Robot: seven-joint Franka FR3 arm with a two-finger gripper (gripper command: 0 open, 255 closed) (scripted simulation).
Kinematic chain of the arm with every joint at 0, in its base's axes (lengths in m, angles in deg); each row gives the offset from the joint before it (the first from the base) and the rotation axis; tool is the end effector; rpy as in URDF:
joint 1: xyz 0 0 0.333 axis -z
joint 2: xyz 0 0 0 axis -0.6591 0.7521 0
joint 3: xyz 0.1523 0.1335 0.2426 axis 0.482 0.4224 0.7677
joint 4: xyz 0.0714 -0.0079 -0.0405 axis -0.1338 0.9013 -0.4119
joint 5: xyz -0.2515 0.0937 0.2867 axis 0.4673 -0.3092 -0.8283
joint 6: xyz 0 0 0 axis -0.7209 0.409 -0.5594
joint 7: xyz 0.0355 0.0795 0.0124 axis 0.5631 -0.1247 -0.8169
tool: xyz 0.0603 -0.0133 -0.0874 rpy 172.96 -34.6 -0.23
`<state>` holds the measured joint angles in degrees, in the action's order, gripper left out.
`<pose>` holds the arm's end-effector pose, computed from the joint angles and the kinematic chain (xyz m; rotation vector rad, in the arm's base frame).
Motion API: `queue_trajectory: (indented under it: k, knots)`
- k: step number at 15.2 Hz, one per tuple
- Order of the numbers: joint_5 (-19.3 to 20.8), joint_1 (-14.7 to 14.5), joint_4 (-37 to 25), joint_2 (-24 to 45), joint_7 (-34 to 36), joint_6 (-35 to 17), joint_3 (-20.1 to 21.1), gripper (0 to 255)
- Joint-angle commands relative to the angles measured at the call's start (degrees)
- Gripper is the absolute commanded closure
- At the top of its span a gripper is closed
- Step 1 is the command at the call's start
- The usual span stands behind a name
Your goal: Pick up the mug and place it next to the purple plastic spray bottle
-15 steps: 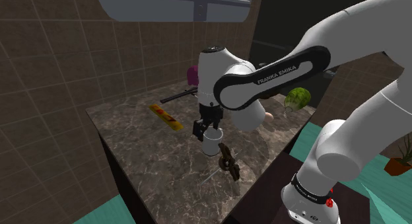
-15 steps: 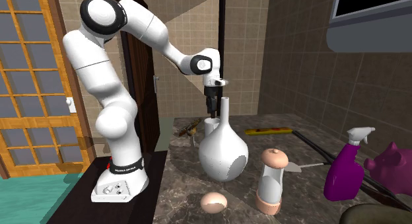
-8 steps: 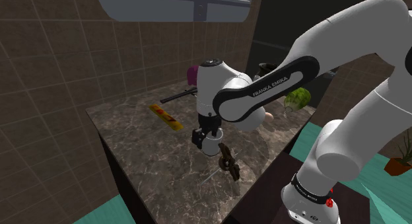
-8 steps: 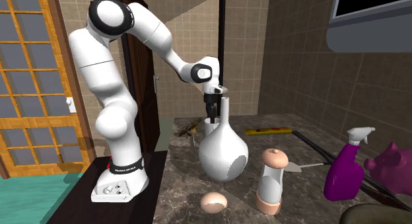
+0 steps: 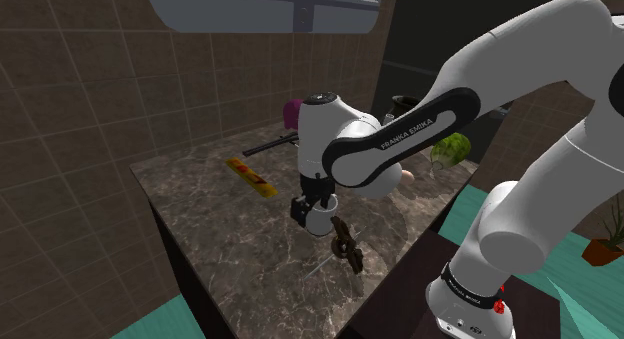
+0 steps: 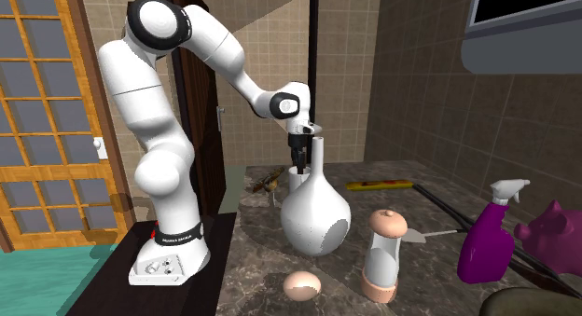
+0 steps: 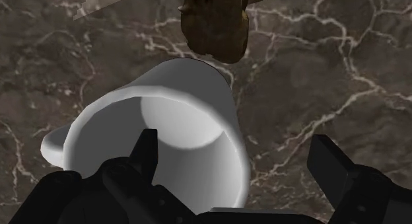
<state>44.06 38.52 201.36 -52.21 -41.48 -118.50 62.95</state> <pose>0.3973 0.1892 0.3487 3.0715 -0.0138 -0.0161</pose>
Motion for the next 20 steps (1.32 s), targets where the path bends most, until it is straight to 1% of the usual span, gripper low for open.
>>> queue_trajectory:
  k: [1, 10, 20]
  knots:
    - [0.0, 0.0, 0.0, 0.0, 0.0, 0.0, 0.0, 255]
    - [0.0, 0.0, 0.0, 0.0, 0.0, 0.0, 0.0, 255]
    - [-1.6, -0.5, -4.0, -4.8, -1.7, 8.6, -1.1, 255]
